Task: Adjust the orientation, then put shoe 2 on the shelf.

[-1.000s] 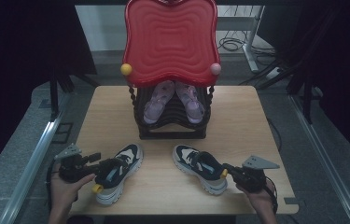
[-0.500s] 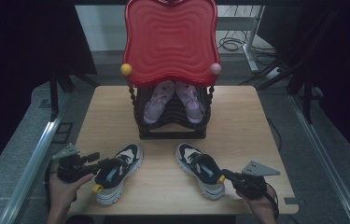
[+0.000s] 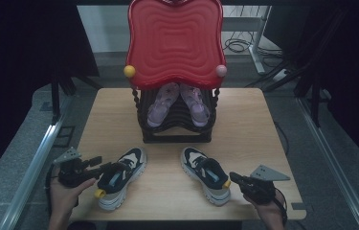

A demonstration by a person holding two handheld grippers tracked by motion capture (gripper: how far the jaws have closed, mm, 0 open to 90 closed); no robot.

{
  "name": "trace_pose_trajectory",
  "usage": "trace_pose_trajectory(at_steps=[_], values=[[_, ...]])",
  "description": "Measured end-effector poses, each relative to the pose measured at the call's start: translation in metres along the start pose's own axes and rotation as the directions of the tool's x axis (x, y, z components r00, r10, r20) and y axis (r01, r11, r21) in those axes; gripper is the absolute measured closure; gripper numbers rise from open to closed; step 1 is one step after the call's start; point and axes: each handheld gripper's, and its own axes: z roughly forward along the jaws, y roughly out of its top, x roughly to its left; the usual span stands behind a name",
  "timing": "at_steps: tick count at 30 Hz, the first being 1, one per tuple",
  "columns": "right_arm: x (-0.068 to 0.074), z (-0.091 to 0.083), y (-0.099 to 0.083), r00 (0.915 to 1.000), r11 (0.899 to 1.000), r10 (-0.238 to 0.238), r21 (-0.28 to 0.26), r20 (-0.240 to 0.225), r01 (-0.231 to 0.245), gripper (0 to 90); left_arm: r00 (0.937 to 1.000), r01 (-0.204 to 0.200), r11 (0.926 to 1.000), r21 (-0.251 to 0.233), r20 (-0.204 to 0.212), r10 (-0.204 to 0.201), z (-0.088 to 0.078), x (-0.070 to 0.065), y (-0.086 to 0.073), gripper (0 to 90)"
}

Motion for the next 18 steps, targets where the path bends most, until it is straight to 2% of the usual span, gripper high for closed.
trace_pose_trajectory(at_steps=[6,11,15,18], values=[[-0.005,-0.005,0.002,0.9995,0.999,0.029,-0.041,0.011,-0.029,86.8,0.9999,-0.010,0.9993,-0.037,-0.005,0.010,-0.004,-0.003,0.001,44.6],[-0.008,-0.005,0.006,0.9980,0.995,0.062,-0.081,-0.010,-0.062,76.3,1.0000,-0.005,0.9998,-0.018,-0.004,0.005,-0.003,-0.001,-0.001,44.4],[-0.010,0.000,0.014,0.9954,0.990,0.088,-0.106,-0.037,-0.092,63.8,1.0000,-0.001,1.0000,-0.004,-0.003,0.001,-0.002,0.000,-0.002,43.9],[-0.011,0.005,0.019,0.9934,0.987,0.108,-0.118,-0.040,-0.112,58.6,1.0000,0.001,1.0000,-0.004,-0.005,-0.001,-0.002,0.001,-0.002,43.9]])
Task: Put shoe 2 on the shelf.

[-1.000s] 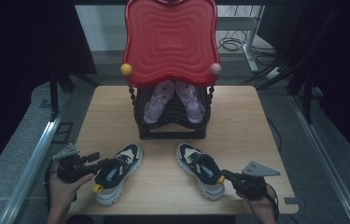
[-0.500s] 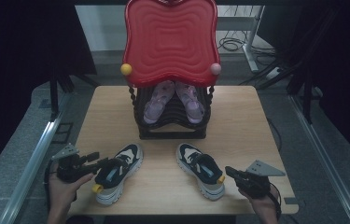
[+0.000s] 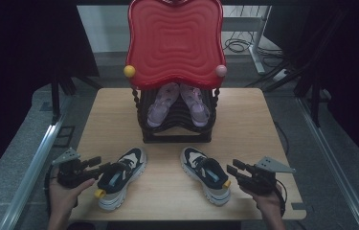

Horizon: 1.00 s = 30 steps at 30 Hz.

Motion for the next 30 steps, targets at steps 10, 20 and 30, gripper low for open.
trace_pose_trajectory(at_steps=[10,20,30], values=[[0.002,0.005,0.005,1.0000,1.000,0.008,-0.012,0.006,-0.008,51.7,0.9999,-0.001,0.9999,-0.013,0.012,0.001,0.005,0.002,-0.003,44.3],[-0.002,0.010,0.001,0.9996,1.000,0.029,0.002,0.006,-0.029,49.8,0.9994,0.008,0.9997,-0.024,0.034,-0.007,0.007,0.008,-0.005,44.2],[-0.002,0.013,-0.002,0.9991,0.999,0.041,0.020,0.013,-0.042,49.0,0.9984,-0.001,0.9999,-0.015,0.056,0.002,0.008,0.011,-0.006,44.0]])
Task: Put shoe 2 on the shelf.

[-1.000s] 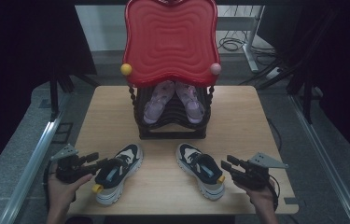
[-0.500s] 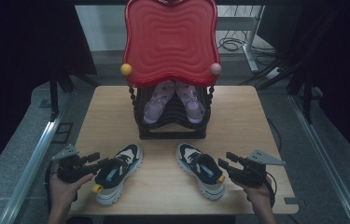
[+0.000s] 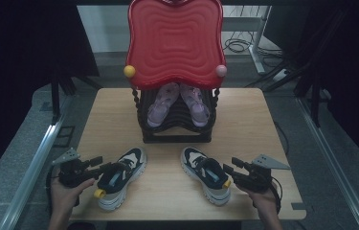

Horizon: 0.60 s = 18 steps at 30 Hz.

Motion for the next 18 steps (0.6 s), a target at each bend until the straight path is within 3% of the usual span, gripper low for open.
trace_pose_trajectory(at_steps=[13,18], values=[[-0.001,0.001,-0.002,1.0000,1.000,0.004,0.010,0.005,-0.004,48.7,0.9988,-0.047,0.9934,0.105,0.022,0.045,0.013,0.000,-0.004,46.7],[0.000,0.002,0.003,1.0000,1.000,-0.002,0.009,-0.009,0.002,48.5,0.9973,-0.067,0.9858,0.154,0.040,0.062,0.018,-0.001,-0.006,59.0]])
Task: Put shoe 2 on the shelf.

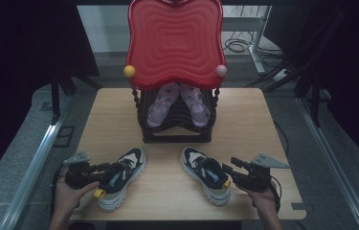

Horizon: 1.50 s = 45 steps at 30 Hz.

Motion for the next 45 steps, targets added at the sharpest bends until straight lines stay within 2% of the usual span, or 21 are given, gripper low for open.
trace_pose_trajectory(at_steps=[2,8,15,23,29,38,45], values=[[0.002,0.001,0.005,0.9998,1.000,-0.016,-0.002,-0.010,0.016,47.0,1.0000,-0.003,1.0000,0.004,-0.008,0.003,0.000,0.000,0.000,61.9],[0.009,0.009,0.018,0.9942,0.997,-0.071,0.030,-0.081,0.073,44.4,0.9998,0.007,1.0000,0.005,-0.016,-0.007,0.000,-0.001,0.000,64.5],[0.012,0.028,0.025,0.9850,0.989,-0.094,0.101,-0.145,0.109,44.4,0.9996,0.017,0.9998,0.006,-0.021,-0.017,0.000,-0.002,0.000,65.0],[0.005,0.039,0.030,0.9831,0.984,-0.065,0.151,-0.171,0.091,47.5,0.9995,0.026,0.9996,0.004,-0.020,-0.026,0.000,-0.002,0.000,64.6],[0.002,0.047,0.029,0.9821,0.973,-0.039,0.215,-0.184,0.079,49.5,0.9994,0.029,0.9996,0.004,-0.021,-0.029,0.000,-0.002,0.000,64.4],[-0.004,0.051,0.027,0.9870,0.959,-0.015,0.277,-0.160,0.060,53.1,0.9993,0.031,0.9995,0.003,-0.022,-0.031,0.000,-0.002,0.000,64.2],[-0.006,0.052,0.024,0.9885,0.956,-0.002,0.290,-0.151,0.047,58.4,0.9993,0.032,0.9995,0.003,-0.022,-0.032,0.000,-0.002,0.000,64.1]])
